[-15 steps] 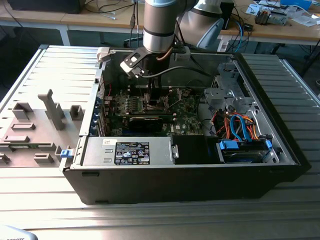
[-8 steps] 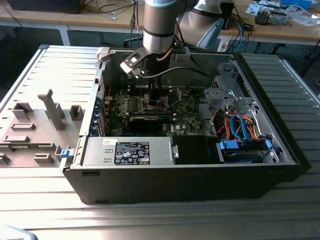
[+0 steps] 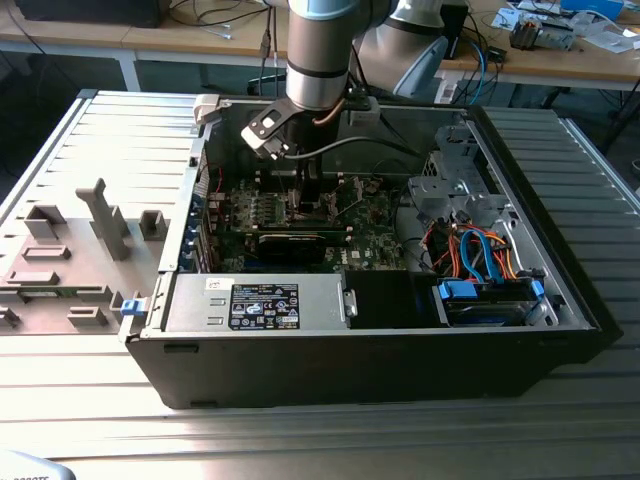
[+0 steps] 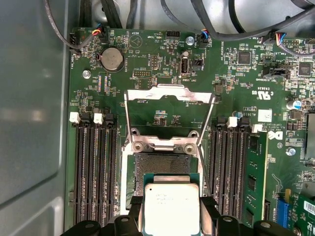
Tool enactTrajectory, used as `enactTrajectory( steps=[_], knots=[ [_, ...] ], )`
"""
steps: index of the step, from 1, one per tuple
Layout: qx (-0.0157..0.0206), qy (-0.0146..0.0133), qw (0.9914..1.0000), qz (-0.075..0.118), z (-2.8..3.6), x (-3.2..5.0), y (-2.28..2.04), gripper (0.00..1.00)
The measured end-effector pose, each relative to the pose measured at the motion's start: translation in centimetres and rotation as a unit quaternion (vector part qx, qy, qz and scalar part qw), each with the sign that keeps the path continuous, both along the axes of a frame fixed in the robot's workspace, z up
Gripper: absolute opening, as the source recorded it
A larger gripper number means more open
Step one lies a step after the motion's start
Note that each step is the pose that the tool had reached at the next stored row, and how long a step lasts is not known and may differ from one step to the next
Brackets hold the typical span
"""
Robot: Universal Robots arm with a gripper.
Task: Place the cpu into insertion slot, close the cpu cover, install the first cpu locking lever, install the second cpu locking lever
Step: 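Place the cpu into insertion slot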
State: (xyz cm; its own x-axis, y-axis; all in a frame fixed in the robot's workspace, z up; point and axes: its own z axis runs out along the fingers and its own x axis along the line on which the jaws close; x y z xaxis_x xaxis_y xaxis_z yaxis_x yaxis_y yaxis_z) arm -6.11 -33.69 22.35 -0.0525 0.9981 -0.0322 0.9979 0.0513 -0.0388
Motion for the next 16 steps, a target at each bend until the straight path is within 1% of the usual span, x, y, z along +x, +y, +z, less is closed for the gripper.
enactTrajectory(
  steps=[8, 10, 16],
  knots=[
    [0.0, 0.0, 1.0, 0.0, -0.19, 0.09, 0.09, 0.55],
    [0.0, 0.0, 1.0, 0.0, -0.4, 0.16, 0.18, 0.55],
    [0.0, 0.0, 1.0, 0.0, -0.46, 0.17, 0.2, 0.55]
  ],
)
